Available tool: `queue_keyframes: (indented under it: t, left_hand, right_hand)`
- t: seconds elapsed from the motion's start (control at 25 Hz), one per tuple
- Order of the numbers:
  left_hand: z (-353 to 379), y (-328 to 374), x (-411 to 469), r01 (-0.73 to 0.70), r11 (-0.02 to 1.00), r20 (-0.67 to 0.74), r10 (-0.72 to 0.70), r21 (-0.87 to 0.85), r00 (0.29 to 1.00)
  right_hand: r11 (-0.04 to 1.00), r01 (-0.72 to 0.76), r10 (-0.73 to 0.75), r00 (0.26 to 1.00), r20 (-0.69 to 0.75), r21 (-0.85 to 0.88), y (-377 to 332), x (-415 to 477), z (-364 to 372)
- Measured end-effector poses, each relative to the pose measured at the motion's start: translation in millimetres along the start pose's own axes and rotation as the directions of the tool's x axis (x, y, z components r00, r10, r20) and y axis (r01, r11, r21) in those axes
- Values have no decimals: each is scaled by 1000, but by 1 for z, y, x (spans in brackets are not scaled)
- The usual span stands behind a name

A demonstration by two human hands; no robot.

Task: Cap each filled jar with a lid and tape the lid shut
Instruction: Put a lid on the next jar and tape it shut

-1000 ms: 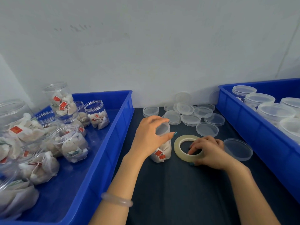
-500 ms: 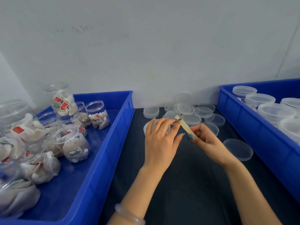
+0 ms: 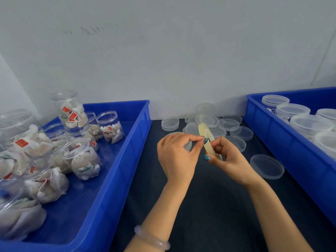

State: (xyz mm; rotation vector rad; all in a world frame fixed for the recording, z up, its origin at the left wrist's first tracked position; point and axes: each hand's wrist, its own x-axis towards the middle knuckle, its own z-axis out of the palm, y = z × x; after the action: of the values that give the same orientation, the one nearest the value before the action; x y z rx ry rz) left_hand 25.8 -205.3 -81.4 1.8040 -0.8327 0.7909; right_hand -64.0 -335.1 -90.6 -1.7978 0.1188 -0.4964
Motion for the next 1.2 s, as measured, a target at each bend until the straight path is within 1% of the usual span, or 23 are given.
queue_keyframes:
  t: [0.04,0.12,0.2,0.28,0.32,0.36,0.44,0.48,0.64,0.76,0.8,0.88,0.96,1.0,1.12,1.2]
  left_hand:
    - [1,0,1,45,999,24,-45,7,999]
    - [1,0,3,69,997,78,-72,43,994]
    - [-1,0,2,32,998,123,-39,62,992]
    - [-4,0,-3,-42,996,160,29,74,987]
    - [-6,-1,-7,-60,995,164,48,74,985]
    - [-7,-1,-12,-54,996,153,43,66,987]
    - [-10,-3,-17,-7,999,115,3,34,993]
    - [-11,-4,-17,1,1000,107,-2,15,994]
    - [-11,-3,-13,4,998,170,6,-58,985]
    - [-12,-3,-10,8,999,89,-3,-49,996]
    - [-13,-4,-8,14,999,57,-11,-36,998]
    - [-17,-6,-5,47,999,9,-47,-20,999]
    - [-23,-5,-5,104,994,-21,-105,-39,994]
    - [-26,-5,-6,129,990,-24,-130,-58,991]
    - [-37,-8,-13,206,970,4,-207,-127,978]
    - [-45,-16,-15,296,930,0,-304,-216,953]
  right_hand:
    - [1000,2,-2,1000,4,-27,1,0,1]
    - [997,14,-13,1000,6,-71,2,1,5]
    - [994,20,-23,999,-24,-103,4,2,6]
    - [991,10,-22,996,-90,-134,6,1,3]
    - [982,9,-31,993,-112,-189,6,1,2]
    - [957,17,-55,991,-121,-289,5,0,2]
    - [877,46,-115,987,-115,-478,3,0,7]
    - [856,66,-146,982,-116,-512,2,1,10]
    - [847,157,-233,968,-88,-508,5,3,15]
    - [835,204,-264,963,-47,-510,10,1,17]
    - [814,214,-281,959,-42,-540,11,1,18]
    - [726,226,-331,943,-42,-649,13,0,19]
    - [609,200,-363,931,-46,-768,15,2,18]
    - [564,163,-371,926,-72,-810,17,2,17]
    - [517,-3,-375,898,-229,-856,20,4,10]
    - [484,-84,-361,888,-286,-871,23,3,4]
